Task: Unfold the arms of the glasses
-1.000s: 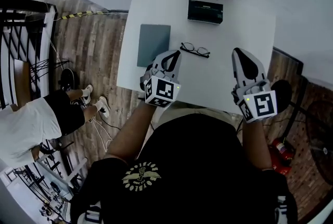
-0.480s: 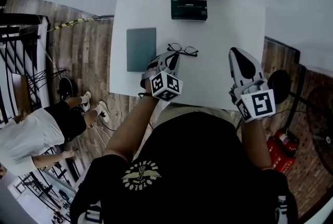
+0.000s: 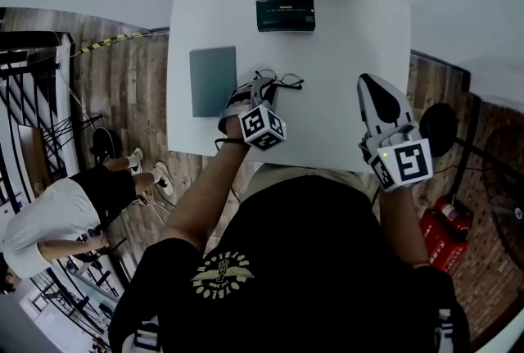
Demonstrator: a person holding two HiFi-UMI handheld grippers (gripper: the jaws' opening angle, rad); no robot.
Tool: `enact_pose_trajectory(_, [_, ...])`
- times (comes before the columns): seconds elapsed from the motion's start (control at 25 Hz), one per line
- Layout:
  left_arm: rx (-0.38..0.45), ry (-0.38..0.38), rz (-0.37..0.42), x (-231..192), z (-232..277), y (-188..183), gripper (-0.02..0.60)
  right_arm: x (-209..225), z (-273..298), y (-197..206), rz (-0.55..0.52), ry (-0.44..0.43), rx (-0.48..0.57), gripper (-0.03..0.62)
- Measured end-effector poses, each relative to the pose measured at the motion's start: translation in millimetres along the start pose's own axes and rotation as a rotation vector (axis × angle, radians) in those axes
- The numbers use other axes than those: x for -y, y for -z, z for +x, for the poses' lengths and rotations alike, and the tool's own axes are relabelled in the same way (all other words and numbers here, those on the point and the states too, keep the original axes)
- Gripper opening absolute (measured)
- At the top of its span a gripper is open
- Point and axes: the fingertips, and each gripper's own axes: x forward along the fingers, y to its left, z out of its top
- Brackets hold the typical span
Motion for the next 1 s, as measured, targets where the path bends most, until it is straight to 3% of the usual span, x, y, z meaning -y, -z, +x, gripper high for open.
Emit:
enact_pose_trajectory(0.16, [-0.066, 0.026, 0.103, 10, 16, 5, 0.058, 9, -4, 1, 0.006, 0.016, -0.001, 0.0])
enact_pose_trajectory(0.52, [-0.152, 0.069, 0.223, 17, 43, 6, 0.075, 25, -12, 5, 0.019, 0.051, -0.008, 0.0])
enact_pose_trajectory(0.68, [-0.113, 0.084, 0.264, 19, 43, -11, 0.084, 30, -14, 6, 0.023, 0.058, -0.008, 0.0])
enact_pose_trajectory(0.84, [-0.215, 0.09, 0.307, 16, 52, 8, 0.084, 30, -14, 6, 0.025, 0.06, -0.006, 0.0])
enact_pose_trajectory(1.0, [-0.231, 0.087, 0.328, 15, 56, 8, 0.084, 30, -17, 6, 0.029, 0.064, -0.003, 0.0])
